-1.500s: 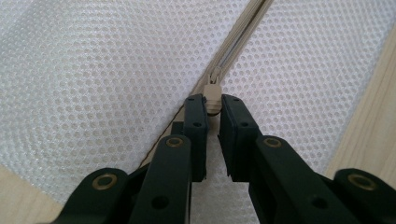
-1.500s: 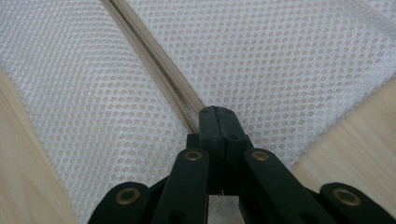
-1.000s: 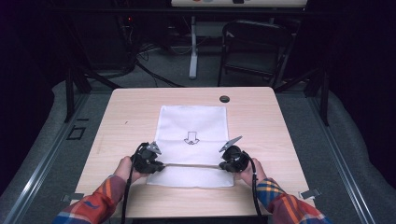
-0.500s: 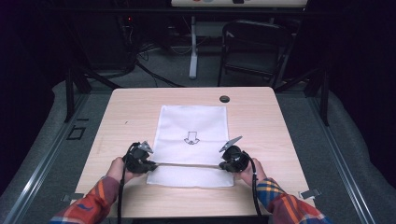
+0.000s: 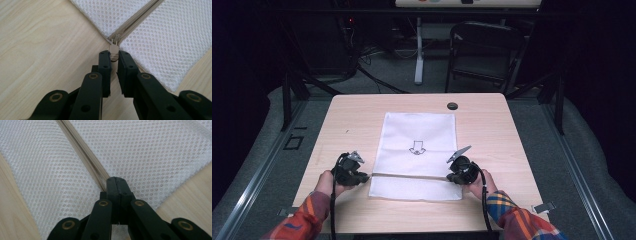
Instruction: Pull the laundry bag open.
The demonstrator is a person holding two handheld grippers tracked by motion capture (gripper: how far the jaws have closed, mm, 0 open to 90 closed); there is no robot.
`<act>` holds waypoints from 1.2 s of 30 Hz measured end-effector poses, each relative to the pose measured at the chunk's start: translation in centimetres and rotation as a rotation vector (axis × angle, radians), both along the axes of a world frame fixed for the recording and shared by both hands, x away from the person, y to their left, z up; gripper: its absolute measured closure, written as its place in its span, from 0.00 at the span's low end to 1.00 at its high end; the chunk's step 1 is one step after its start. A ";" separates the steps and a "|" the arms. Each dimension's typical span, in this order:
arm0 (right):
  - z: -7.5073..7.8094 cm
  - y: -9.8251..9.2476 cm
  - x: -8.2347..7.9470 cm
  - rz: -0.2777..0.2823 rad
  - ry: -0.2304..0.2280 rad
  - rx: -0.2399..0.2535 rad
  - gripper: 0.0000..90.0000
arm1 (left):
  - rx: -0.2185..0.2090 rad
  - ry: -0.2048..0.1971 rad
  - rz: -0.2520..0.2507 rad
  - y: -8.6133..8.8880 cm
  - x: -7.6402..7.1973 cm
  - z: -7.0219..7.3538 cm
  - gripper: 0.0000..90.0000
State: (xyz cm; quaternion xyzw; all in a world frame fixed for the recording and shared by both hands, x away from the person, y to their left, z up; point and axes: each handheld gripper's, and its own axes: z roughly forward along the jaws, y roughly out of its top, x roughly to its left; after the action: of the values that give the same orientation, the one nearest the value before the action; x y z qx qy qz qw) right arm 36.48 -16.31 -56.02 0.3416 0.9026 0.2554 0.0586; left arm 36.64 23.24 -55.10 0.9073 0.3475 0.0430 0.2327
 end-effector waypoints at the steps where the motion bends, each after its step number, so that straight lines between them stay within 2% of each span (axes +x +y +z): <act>1: 0.0 0.0 0.0 0.004 0.000 -0.002 1.00 | -0.009 0.008 0.001 0.1 0.0 0.0 0.90; 4: 0.0 -0.1 0.0 0.010 -0.002 -0.010 1.00 | -0.001 0.014 0.000 0.0 0.0 -0.1 0.90; 8: 0.0 -0.2 0.0 0.028 -0.013 -0.001 1.00 | -0.019 0.024 0.000 0.0 0.0 -0.1 0.88; 10: 0.0 -0.3 0.1 0.048 0.005 0.021 0.99 | -0.033 0.028 -0.002 -0.2 0.0 0.0 0.73; 11: 0.1 -0.3 0.1 0.048 0.001 0.035 0.91 | -0.043 0.029 -0.007 -0.2 0.0 0.1 0.64; 14: 1.3 -0.4 -0.1 0.063 -0.037 0.039 0.71 | -0.048 0.006 -0.005 -0.5 -0.3 0.9 0.48; 16: 2.2 -0.7 -0.2 0.044 -0.043 0.049 0.57 | -0.063 -0.014 -0.006 -0.4 -0.4 1.4 0.38; 19: 3.3 -1.8 -0.6 0.016 -0.067 0.036 0.34 | -0.055 -0.041 0.013 -0.3 -0.6 1.8 0.24; 21: 3.8 -2.7 -0.9 -0.022 -0.076 0.039 0.23 | -0.052 -0.051 0.028 -0.1 -0.7 2.0 0.17; 23: 4.3 -3.8 -1.2 -0.070 -0.083 0.049 0.16 | -0.057 -0.058 0.046 0.2 -0.8 2.2 0.16; 27: 4.5 -5.8 -1.6 -0.129 -0.075 0.040 0.10 | -0.047 -0.073 0.093 1.0 -0.8 2.1 0.12; 28: 4.4 -6.3 -1.8 -0.142 -0.072 0.047 0.10 | -0.045 -0.070 0.104 1.3 -0.8 2.0 0.11; 34: 3.5 -8.9 -2.7 -0.194 -0.049 -0.004 0.04 | -0.032 -0.060 0.154 2.3 -0.6 1.4 0.09; 36: 3.0 -9.4 -3.0 -0.205 -0.039 -0.007 0.03 | -0.022 -0.052 0.161 2.5 -0.5 1.1 0.08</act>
State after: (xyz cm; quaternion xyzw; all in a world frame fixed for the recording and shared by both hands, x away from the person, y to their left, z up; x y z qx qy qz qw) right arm 33.43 -25.75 -53.00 0.4269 0.8624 0.2515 0.1034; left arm 36.18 25.74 -53.97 0.8724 0.4137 0.0813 0.2473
